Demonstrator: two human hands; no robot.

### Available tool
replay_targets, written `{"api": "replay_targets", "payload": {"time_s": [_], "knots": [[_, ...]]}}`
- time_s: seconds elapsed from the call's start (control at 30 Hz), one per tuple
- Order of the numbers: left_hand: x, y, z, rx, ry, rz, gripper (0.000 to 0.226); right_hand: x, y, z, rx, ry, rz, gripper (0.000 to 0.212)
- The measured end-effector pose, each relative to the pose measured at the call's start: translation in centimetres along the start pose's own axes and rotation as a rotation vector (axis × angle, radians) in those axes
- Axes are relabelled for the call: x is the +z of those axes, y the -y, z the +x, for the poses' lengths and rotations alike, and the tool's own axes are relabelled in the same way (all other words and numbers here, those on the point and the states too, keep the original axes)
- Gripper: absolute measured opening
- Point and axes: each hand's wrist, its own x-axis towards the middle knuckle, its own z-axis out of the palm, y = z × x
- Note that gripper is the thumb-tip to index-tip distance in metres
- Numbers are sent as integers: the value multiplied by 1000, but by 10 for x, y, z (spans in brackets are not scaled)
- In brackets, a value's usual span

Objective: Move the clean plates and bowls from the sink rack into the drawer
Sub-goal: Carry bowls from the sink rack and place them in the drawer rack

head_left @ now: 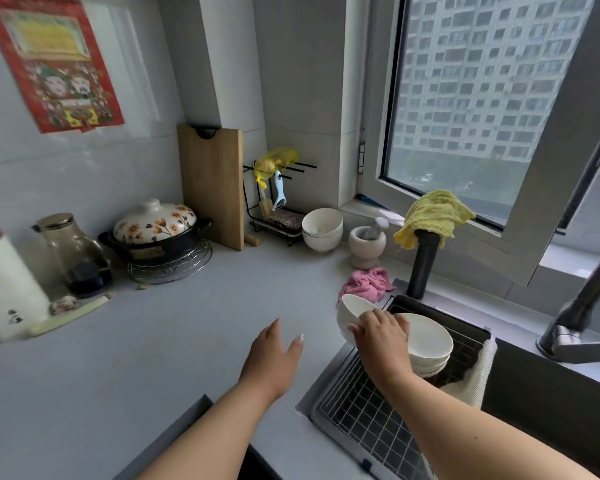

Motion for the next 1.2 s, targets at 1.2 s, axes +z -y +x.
{"api": "replay_targets", "payload": {"time_s": [1.2], "knots": [[-189, 192, -367, -689, -919, -1230, 23, -65, 396, -216, -249, 1011, 1076, 28]]}}
